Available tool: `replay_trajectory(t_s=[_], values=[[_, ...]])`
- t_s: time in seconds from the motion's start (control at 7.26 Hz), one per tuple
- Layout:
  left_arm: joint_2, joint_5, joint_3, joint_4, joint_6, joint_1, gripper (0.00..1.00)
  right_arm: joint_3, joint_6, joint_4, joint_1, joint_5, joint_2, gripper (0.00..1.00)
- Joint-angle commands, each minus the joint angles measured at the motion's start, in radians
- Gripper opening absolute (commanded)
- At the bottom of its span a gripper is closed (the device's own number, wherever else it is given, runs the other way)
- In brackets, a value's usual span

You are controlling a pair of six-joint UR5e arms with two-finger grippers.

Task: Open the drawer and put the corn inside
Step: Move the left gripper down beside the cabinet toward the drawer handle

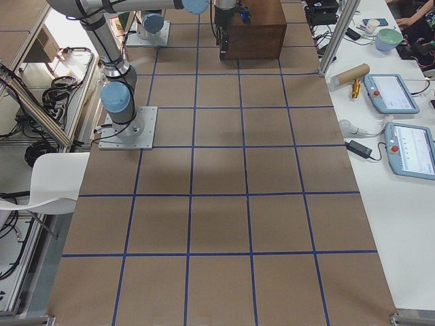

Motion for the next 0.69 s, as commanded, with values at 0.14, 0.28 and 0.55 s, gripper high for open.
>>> replay_trajectory(t_s=[0.14, 0.28, 0.55], values=[[-0.045, -0.163, -0.012, 0.017, 0.163, 0.009, 1.00, 0.000, 0.000, 0.000, 0.000, 0.000, 0.000, 1.00], [-0.044, -0.262, -0.022, 0.008, 0.164, 0.023, 1.00, 0.000, 0.000, 0.000, 0.000, 0.000, 0.000, 1.00], [-0.047, -0.274, -0.061, 0.006, 0.164, 0.024, 1.00, 0.000, 0.000, 0.000, 0.000, 0.000, 0.000, 1.00]])
